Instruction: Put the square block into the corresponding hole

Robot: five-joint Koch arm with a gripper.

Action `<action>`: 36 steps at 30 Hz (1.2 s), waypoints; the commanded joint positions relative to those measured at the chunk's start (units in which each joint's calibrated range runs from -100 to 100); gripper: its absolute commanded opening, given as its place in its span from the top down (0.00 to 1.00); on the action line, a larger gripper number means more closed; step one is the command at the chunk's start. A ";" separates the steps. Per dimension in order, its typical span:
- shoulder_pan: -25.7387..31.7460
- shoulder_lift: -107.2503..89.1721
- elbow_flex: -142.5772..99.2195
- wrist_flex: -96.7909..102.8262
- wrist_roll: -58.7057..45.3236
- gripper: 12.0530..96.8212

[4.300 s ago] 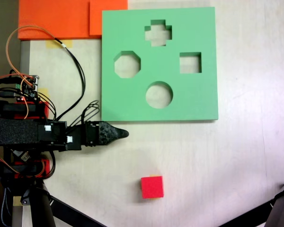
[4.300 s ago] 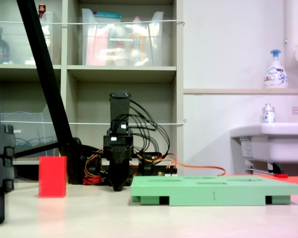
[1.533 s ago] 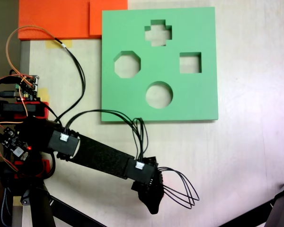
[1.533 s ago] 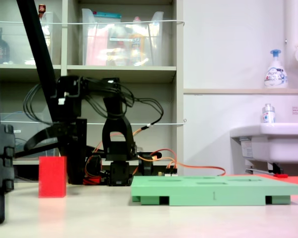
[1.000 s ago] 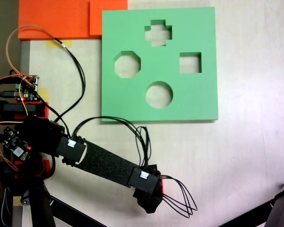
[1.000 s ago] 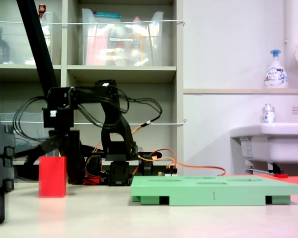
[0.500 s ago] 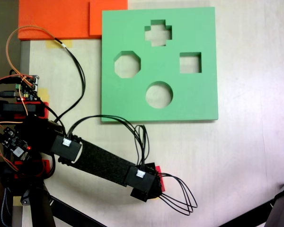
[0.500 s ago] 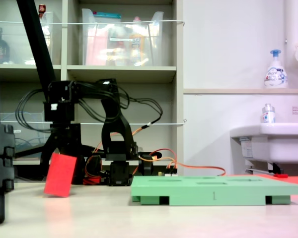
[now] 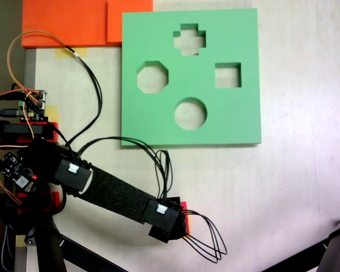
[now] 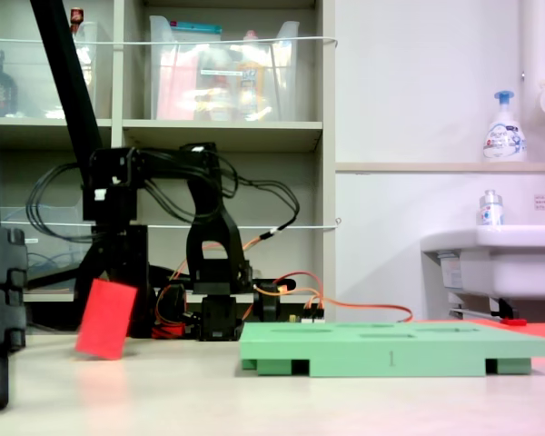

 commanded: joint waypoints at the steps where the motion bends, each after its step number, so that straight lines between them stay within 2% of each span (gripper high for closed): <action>1: 0.59 -9.08 1.54 -2.81 2.39 0.86; 8: 7.57 -26.40 5.32 -5.70 12.60 0.86; 13: 15.29 -25.00 12.40 -4.84 20.12 0.85; 17: 21.05 -7.54 28.95 -4.55 24.52 0.85; 24: 25.59 16.90 52.08 -4.07 27.20 0.85; 36: 29.89 26.95 53.88 7.01 28.91 0.85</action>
